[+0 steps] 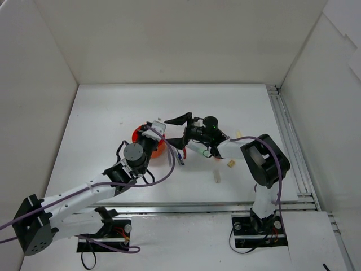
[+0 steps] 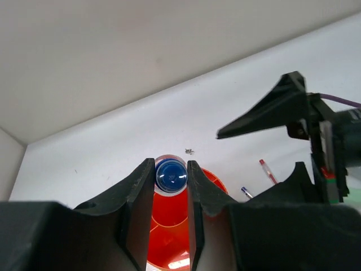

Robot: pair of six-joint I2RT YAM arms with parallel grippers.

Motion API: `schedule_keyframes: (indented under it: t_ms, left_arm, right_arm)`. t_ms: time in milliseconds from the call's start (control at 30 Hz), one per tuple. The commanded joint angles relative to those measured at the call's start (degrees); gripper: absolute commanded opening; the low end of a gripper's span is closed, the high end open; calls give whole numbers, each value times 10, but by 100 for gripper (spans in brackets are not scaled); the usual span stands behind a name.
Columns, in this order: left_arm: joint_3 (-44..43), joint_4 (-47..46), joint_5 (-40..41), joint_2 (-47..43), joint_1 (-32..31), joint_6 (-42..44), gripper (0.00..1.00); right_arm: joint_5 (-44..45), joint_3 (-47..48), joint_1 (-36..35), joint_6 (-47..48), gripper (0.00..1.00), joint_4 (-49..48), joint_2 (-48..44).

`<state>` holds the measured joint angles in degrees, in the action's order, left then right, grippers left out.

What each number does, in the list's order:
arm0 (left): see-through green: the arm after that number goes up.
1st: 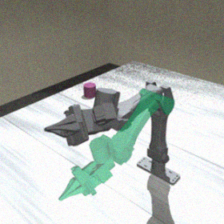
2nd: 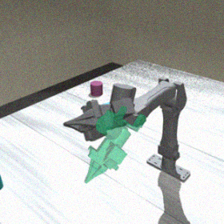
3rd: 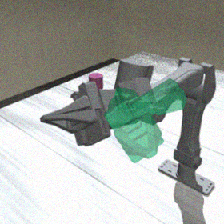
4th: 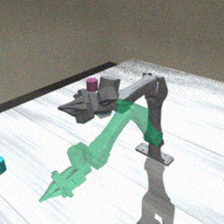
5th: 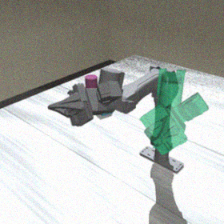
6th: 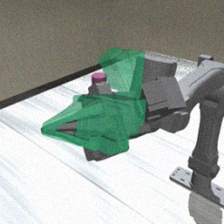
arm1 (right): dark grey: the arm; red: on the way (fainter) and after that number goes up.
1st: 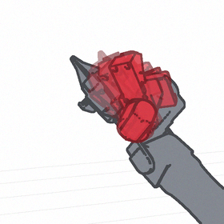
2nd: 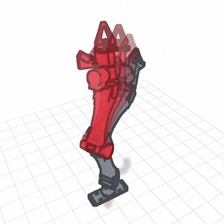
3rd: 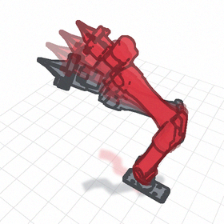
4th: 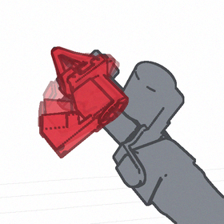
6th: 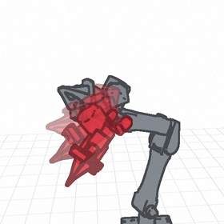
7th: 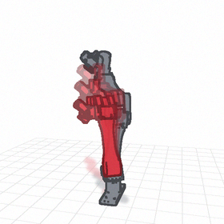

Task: Sort the stationery into containers
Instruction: Place the stationery in the storage box.

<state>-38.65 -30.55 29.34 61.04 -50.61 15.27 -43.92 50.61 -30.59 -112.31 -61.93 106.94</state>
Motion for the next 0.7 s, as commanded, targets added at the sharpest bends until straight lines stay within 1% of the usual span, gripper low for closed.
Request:
schedule_keyframes:
  t_ms: [0, 33, 67, 100, 133, 167, 200, 233, 267, 300, 333, 367, 400, 433, 467, 500, 533, 600, 633, 667]
  left_arm:
    - [-28, -7, 23, -28, 35, -86, 0]
    - [-38, 22, 25, -36, 46, -106, 0]
    - [-42, 35, 26, -42, 59, -127, 0]
    - [-47, 50, 14, -49, 89, -141, 0]
    - [-52, 76, 1, -54, 105, -183, 0]
    - [-56, 90, -34, -63, 123, -200, 0]
    - [-62, 107, -57, -67, 140, -214, 0]
    - [-73, 134, -75, -70, 173, -241, 0]
    - [-79, 148, -115, -70, 188, -251, 0]
    - [-85, 168, -134, -70, 200, -258, 0]
    - [-94, 175, -151, -68, 222, -276, 0]
    - [-99, 183, -188, -67, 232, -280, 0]
    - [-103, 188, -203, -68, 238, -284, 0]
    - [-109, 194, -213, -63, 243, -287, 0]
    - [-113, 198, -227, -62, 252, -295, 0]
    - [-117, 207, -234, -58, 252, -298, 0]
    - [-126, 211, -255, -49, 259, -299, 0]
    - [-135, 229, -275, -38, 264, -303, 0]
    - [-148, 240, -283, -29, 264, -303, 0]
    - [-153, 247, -306, -23, 264, -305, 0]
  right_arm:
    - [6, 0, 15, 58, 98, -38, -51]
    - [8, -2, 25, 74, 98, -31, -59]
    - [9, -2, 27, 92, 98, -3, -68]
    - [12, -2, 34, 138, 98, 21, -88]
    - [16, -1, 42, 165, 98, 43, -102]
    - [32, 2, 47, 196, 98, 97, -116]
    - [44, 8, 52, 269, 98, 134, -151]
    - [72, 18, 54, 318, 98, 181, -171]
    - [97, 57, 55, 379, 98, 320, -195]
    - [135, 88, 51, 519, 98, 418, -242]
    - [264, 119, 33, 583, 98, 577, -266]
    - [339, 168, 17, 684, 98, 615, -286]
    - [398, 173, 5, 707, 98, 651, -331]
    - [478, 168, -10, 723, 98, 659, -356]
    - [510, 140, -9, 731, 98, 659, -379]
    - [540, 127, -6, 734, 98, 660, -423]
    - [604, 100, -6, 742, 98, 660, -444]
    - [660, 78, -11, 764, 98, 661, -494]
    - [704, 68, -11, 767, 98, 666, -509]
    - [724, 55, -12, 772, 98, 671, -519]
